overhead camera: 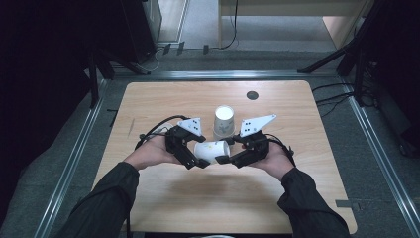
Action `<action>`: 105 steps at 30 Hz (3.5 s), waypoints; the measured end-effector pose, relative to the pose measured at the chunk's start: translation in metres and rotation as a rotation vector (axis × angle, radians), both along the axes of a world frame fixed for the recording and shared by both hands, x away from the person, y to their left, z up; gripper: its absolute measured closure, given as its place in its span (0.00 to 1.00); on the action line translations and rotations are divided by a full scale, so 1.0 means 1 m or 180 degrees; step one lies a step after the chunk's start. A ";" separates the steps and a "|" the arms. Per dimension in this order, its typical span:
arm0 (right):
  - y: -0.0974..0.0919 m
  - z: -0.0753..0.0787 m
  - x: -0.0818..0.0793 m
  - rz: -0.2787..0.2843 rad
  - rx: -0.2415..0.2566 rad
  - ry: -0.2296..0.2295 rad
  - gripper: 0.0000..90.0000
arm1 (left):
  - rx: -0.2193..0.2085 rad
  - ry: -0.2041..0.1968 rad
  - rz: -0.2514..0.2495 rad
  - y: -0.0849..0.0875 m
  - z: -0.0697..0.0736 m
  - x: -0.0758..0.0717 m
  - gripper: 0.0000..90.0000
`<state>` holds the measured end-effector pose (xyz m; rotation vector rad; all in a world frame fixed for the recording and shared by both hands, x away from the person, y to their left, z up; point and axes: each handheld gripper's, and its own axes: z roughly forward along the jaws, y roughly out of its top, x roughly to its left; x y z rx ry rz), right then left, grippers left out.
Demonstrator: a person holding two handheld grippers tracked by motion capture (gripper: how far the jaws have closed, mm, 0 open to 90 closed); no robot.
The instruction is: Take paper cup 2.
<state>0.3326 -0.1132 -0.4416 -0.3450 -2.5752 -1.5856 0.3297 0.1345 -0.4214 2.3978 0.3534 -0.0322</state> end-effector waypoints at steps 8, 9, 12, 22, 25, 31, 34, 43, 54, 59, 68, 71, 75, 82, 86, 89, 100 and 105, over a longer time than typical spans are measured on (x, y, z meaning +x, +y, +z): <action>-0.008 0.002 -0.001 -0.0027 0.0111 0.0015 0.40 | -0.0418 0.0010 0.0125 0.007 -0.005 -0.006 0.09; -0.008 0.002 -0.001 -0.0033 0.0125 0.0006 0.40 | -0.0462 0.0010 0.0142 0.008 -0.006 -0.007 0.09; -0.010 0.003 -0.001 -0.0034 0.0144 0.0001 0.40 | -0.0549 -0.0011 0.0198 0.009 -0.008 -0.009 0.09; -0.017 0.004 -0.003 -0.0057 0.0242 0.0025 0.40 | -0.0811 0.0112 0.0305 0.009 -0.020 -0.014 0.09; -0.018 0.004 -0.004 -0.0051 0.0254 0.0031 0.40 | -0.0900 0.0152 0.0360 0.010 -0.024 -0.015 0.09; -0.020 0.004 -0.005 -0.0053 0.0299 0.0043 0.40 | -0.1013 0.0198 0.0417 0.009 -0.030 -0.020 0.09; -0.020 0.002 -0.005 -0.0046 0.0316 0.0068 0.40 | -0.1137 0.0197 0.0426 0.010 -0.029 -0.021 0.09; -0.016 0.000 -0.006 0.0009 0.0329 0.0105 0.40 | -0.1386 0.0193 0.0418 0.013 -0.030 -0.019 0.15; -0.014 -0.002 -0.005 0.0057 0.0350 0.0145 0.40 | -0.1421 0.0235 0.0381 0.013 -0.033 -0.019 0.18; -0.013 -0.003 -0.004 0.0060 0.0349 0.0160 0.40 | -0.1401 0.0220 0.0369 0.013 -0.034 -0.019 0.20; -0.014 -0.004 -0.003 0.0077 0.0345 0.0219 0.40 | -0.1382 0.0193 0.0337 0.014 -0.033 -0.019 0.22; -0.014 -0.004 -0.003 0.0080 0.0334 0.0233 0.40 | -0.1369 0.0180 0.0327 0.014 -0.033 -0.019 0.23; -0.014 -0.004 -0.002 0.0086 0.0337 0.0241 0.40 | -0.1378 0.0171 0.0322 0.014 -0.033 -0.019 0.24; -0.015 -0.004 -0.001 0.0094 0.0347 0.0260 0.39 | -0.1376 0.0150 0.0297 0.015 -0.032 -0.019 0.25; -0.015 -0.004 -0.001 0.0109 0.0347 0.0282 0.39 | -0.1384 0.0127 0.0280 0.015 -0.032 -0.020 0.26; -0.015 -0.004 -0.001 0.0104 0.0344 0.0265 0.39 | -0.1390 0.0126 0.0262 0.016 -0.032 -0.020 0.27; -0.016 -0.004 0.000 0.0120 0.0345 0.0290 0.38 | -0.1400 0.0106 0.0250 0.016 -0.031 -0.021 0.28; -0.016 -0.004 -0.001 0.0109 0.0319 0.0280 0.38 | -0.1384 0.0092 0.0249 0.016 -0.031 -0.021 0.28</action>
